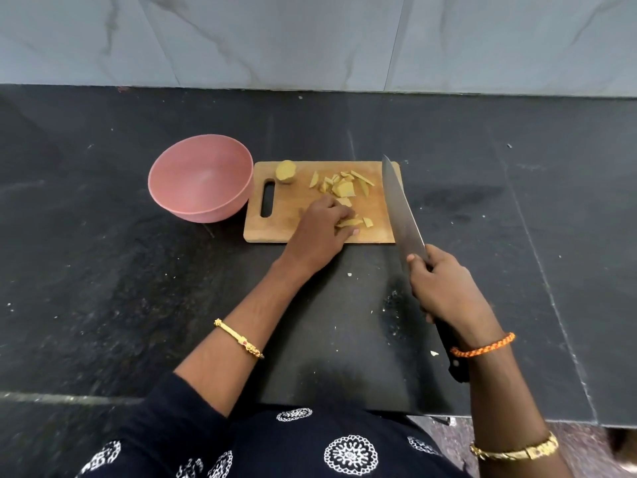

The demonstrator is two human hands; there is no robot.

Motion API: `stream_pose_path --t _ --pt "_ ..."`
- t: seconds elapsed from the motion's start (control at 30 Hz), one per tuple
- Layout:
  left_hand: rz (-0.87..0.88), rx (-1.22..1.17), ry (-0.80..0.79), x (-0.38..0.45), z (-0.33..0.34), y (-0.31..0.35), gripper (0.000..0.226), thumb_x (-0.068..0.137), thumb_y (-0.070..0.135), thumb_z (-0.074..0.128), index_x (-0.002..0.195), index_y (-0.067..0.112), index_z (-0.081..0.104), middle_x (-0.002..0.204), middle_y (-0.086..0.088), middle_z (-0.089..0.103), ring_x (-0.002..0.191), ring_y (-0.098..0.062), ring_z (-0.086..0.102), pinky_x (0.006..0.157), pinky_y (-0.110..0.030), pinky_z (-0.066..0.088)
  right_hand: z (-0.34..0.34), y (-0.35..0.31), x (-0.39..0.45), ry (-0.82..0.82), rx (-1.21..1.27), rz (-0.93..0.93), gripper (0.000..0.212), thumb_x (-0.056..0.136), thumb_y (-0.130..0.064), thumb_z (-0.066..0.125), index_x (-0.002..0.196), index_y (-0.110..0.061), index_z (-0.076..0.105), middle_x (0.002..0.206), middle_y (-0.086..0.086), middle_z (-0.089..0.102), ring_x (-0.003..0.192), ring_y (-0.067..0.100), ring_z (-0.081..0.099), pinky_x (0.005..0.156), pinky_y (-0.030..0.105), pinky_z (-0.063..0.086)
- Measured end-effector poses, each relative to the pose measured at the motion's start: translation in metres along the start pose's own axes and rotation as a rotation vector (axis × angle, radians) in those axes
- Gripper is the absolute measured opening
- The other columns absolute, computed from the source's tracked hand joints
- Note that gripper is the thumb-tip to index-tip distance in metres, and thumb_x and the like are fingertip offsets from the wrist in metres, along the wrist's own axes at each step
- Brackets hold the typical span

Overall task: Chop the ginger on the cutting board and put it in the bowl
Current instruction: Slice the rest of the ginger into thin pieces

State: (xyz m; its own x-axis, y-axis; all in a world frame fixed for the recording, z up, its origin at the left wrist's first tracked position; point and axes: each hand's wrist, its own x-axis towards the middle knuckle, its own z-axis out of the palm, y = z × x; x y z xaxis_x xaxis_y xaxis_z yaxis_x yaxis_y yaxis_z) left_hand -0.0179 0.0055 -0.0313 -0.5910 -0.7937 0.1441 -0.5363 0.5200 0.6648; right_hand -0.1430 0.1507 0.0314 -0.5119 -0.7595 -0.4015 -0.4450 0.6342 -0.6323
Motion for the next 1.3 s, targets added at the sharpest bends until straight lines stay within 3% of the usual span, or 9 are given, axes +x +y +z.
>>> stream_pose_path --t 0.2,0.37,0.47,0.6,0.83,1.07,1.17,1.3 --pt "-0.01 -0.083 0.042 0.009 -0.001 0.001 0.032 0.078 0.017 0.073 0.108 0.006 0.069 0.094 -0.002 0.061 0.084 -0.008 0.049 0.077 -0.019 0.038 -0.002 0.003 0.002 -0.006 0.033 -0.027 0.026 0.099 -0.028 0.038 0.076 -0.017 0.046 0.065 0.003 0.052 0.042 0.015 0.047 0.034 0.02 0.038" --pt "-0.02 -0.099 -0.017 0.014 -0.006 0.005 0.041 0.076 0.019 0.075 0.114 0.007 0.065 0.098 -0.001 0.06 0.087 -0.009 0.051 0.078 -0.019 0.041 -0.004 0.001 0.005 -0.037 0.017 -0.053 0.024 0.099 -0.029 0.038 0.083 -0.016 0.051 0.065 0.004 0.054 0.045 0.015 0.049 0.035 0.021 0.04" --pt "-0.036 -0.085 -0.058 0.01 -0.01 0.003 0.042 0.081 0.008 0.069 0.122 0.007 0.06 0.108 -0.001 0.058 0.094 -0.007 0.052 0.083 -0.011 0.042 -0.004 0.003 0.006 -0.045 0.026 -0.055 0.025 0.1 -0.029 0.039 0.083 -0.015 0.052 0.065 0.003 0.054 0.048 0.014 0.049 0.041 0.025 0.042" --pt "-0.051 -0.092 0.017 0.008 -0.013 0.001 0.036 0.084 -0.001 0.063 0.119 0.006 0.062 0.105 -0.002 0.059 0.09 -0.006 0.053 0.08 0.001 0.038 -0.004 0.005 0.007 -0.048 0.032 -0.069 0.025 0.1 -0.029 0.039 0.08 -0.017 0.05 0.065 0.002 0.054 0.049 0.014 0.049 0.045 0.028 0.043" --pt "-0.058 -0.031 0.008 0.02 -0.01 0.003 0.031 0.079 0.011 0.071 0.11 0.007 0.068 0.102 -0.007 0.065 0.09 -0.015 0.058 0.08 -0.021 0.044 -0.006 0.005 0.009 -0.054 0.042 -0.081 0.023 0.1 -0.029 0.039 0.086 -0.015 0.053 0.065 0.003 0.053 0.049 0.014 0.048 0.037 0.021 0.04" --pt "-0.036 0.03 0.033 0.023 -0.006 0.009 0.033 0.079 0.025 0.073 0.109 0.013 0.069 0.095 -0.003 0.065 0.082 -0.009 0.053 0.073 -0.023 0.044 -0.008 0.01 0.008 -0.042 0.014 -0.105 0.025 0.1 -0.029 0.04 0.086 -0.012 0.052 0.067 0.007 0.055 0.055 0.018 0.05 0.052 0.034 0.046" --pt "-0.029 0.041 0.075 0.021 -0.002 0.011 0.032 0.079 0.026 0.072 0.108 0.013 0.07 0.094 -0.003 0.064 0.082 -0.01 0.054 0.074 -0.026 0.048 -0.004 0.012 0.005 -0.015 -0.016 -0.148 0.026 0.099 -0.028 0.041 0.076 -0.017 0.047 0.064 0.006 0.054 0.054 0.018 0.048 0.051 0.031 0.041" --pt "-0.029 0.028 0.051 0.023 -0.003 0.01 0.028 0.081 0.022 0.071 0.107 0.012 0.07 0.097 -0.004 0.065 0.088 -0.014 0.056 0.08 -0.03 0.05 0.005 0.017 0.005 -0.017 -0.066 -0.181 0.023 0.099 -0.028 0.041 0.082 -0.013 0.047 0.068 0.009 0.056 0.063 0.026 0.052 0.058 0.035 0.041"
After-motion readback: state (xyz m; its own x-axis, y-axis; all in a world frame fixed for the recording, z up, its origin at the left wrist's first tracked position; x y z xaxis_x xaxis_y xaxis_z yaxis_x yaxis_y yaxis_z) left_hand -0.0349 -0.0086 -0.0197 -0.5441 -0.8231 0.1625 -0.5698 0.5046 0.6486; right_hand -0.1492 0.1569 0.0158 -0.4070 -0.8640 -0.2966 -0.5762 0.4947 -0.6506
